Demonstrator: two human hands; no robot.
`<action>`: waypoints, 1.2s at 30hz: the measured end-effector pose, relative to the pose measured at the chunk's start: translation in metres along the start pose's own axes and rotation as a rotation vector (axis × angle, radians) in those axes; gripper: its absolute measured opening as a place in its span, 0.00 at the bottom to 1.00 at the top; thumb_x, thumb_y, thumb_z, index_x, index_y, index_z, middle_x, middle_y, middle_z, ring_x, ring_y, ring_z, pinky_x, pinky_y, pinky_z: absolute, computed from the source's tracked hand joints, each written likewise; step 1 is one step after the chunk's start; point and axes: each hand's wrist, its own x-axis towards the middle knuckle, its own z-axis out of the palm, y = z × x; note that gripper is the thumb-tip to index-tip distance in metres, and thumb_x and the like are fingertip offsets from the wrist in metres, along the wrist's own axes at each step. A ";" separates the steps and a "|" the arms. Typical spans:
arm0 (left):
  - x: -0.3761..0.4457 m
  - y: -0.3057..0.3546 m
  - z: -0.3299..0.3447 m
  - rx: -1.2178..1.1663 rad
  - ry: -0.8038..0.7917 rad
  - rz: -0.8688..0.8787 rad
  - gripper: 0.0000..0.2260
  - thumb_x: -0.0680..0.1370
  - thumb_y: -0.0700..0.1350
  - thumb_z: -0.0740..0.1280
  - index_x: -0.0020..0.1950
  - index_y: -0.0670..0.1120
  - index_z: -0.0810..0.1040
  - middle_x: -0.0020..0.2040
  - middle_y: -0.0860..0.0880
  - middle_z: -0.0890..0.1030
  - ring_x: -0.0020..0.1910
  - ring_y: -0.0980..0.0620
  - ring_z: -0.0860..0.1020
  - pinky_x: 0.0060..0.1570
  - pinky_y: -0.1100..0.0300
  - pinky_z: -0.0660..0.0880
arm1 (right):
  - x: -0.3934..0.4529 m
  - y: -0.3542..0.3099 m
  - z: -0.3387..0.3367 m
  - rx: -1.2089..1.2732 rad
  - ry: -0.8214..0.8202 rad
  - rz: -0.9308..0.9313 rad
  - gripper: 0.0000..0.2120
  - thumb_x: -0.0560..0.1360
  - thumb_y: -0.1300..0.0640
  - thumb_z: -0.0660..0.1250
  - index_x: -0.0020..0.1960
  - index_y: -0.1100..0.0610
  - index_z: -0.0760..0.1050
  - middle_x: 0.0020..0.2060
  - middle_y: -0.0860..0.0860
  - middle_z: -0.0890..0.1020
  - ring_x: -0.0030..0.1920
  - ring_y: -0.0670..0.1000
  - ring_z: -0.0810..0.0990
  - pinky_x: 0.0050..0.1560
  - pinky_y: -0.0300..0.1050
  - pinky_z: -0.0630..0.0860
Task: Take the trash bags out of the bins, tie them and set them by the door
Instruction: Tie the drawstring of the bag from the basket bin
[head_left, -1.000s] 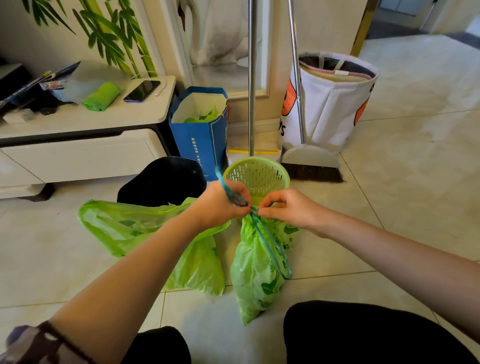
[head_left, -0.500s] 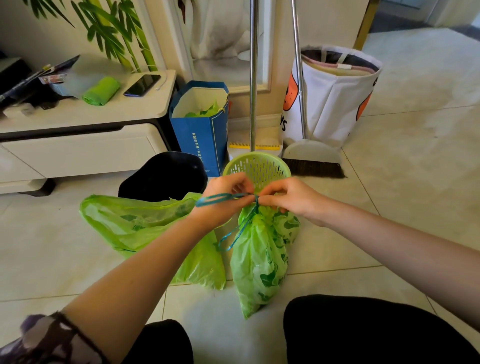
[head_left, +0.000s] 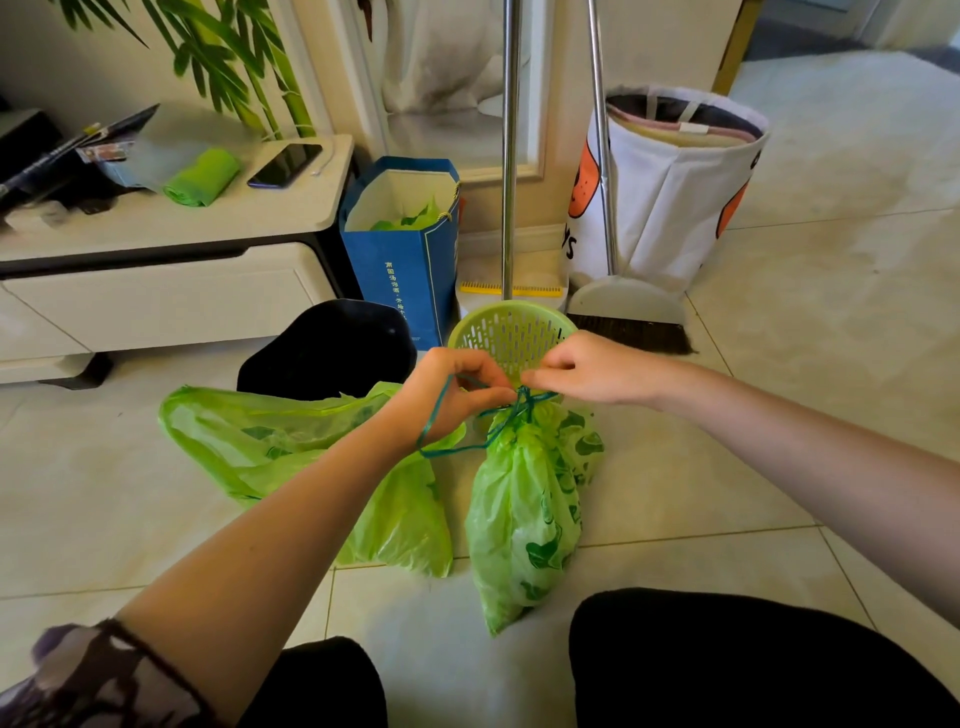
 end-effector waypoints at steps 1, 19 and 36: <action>0.000 0.000 0.000 -0.006 -0.005 -0.004 0.04 0.71 0.40 0.74 0.42 0.41 0.82 0.35 0.53 0.82 0.34 0.63 0.78 0.41 0.69 0.76 | 0.000 0.000 -0.002 0.026 -0.026 -0.009 0.24 0.75 0.47 0.65 0.27 0.52 0.58 0.26 0.49 0.58 0.29 0.49 0.58 0.32 0.45 0.55; -0.008 0.002 -0.030 -0.681 -0.164 -0.515 0.13 0.80 0.49 0.62 0.55 0.41 0.80 0.43 0.44 0.84 0.43 0.44 0.84 0.43 0.53 0.82 | -0.002 0.013 -0.029 0.133 0.121 -0.065 0.07 0.73 0.55 0.70 0.42 0.59 0.80 0.19 0.44 0.70 0.19 0.42 0.63 0.23 0.28 0.59; -0.035 -0.025 -0.073 -0.066 -0.285 -0.632 0.06 0.75 0.41 0.70 0.43 0.38 0.82 0.33 0.43 0.80 0.33 0.52 0.78 0.39 0.59 0.79 | -0.006 0.064 -0.027 -0.178 0.155 0.119 0.05 0.71 0.53 0.72 0.36 0.48 0.79 0.40 0.49 0.83 0.50 0.50 0.80 0.58 0.50 0.76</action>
